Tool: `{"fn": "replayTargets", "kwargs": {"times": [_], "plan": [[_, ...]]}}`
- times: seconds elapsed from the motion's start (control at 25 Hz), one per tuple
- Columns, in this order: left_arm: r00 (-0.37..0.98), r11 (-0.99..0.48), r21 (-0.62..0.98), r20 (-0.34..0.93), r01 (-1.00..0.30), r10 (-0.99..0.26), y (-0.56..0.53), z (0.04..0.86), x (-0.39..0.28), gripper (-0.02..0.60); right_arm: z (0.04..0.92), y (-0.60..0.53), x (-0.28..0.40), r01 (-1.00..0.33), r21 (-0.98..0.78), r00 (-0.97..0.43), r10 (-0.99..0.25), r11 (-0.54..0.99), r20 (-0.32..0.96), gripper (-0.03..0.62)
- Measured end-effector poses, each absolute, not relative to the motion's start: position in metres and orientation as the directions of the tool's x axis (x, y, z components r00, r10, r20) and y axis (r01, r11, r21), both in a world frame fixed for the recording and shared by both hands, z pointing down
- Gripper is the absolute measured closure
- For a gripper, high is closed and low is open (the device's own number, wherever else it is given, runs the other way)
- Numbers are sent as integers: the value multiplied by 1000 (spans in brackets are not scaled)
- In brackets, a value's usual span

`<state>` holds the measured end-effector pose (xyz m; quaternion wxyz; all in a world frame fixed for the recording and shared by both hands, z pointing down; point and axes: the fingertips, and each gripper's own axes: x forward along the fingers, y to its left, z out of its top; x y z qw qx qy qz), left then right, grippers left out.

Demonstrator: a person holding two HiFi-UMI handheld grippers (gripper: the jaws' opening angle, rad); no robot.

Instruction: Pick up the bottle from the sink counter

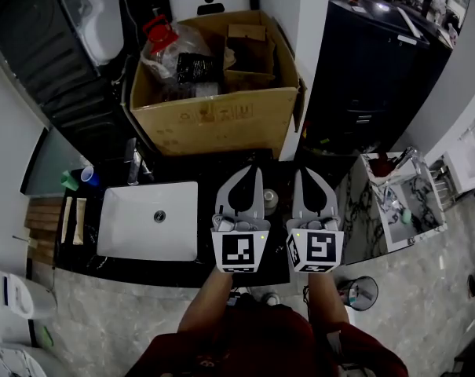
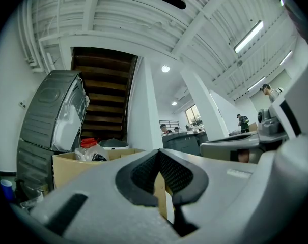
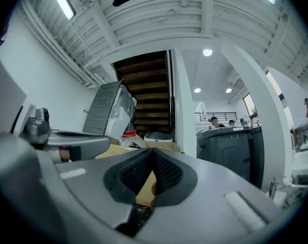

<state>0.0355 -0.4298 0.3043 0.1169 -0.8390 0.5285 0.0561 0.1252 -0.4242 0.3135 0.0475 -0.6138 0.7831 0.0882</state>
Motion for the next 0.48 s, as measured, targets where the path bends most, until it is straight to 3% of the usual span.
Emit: {"fn": "replayTargets", "kwargs": {"times": [0.48], "plan": [[428, -415, -108, -160, -903, -889, -448, 339, 28, 578, 352, -447, 119, -971, 58, -238, -966, 233, -104, 592]]}}
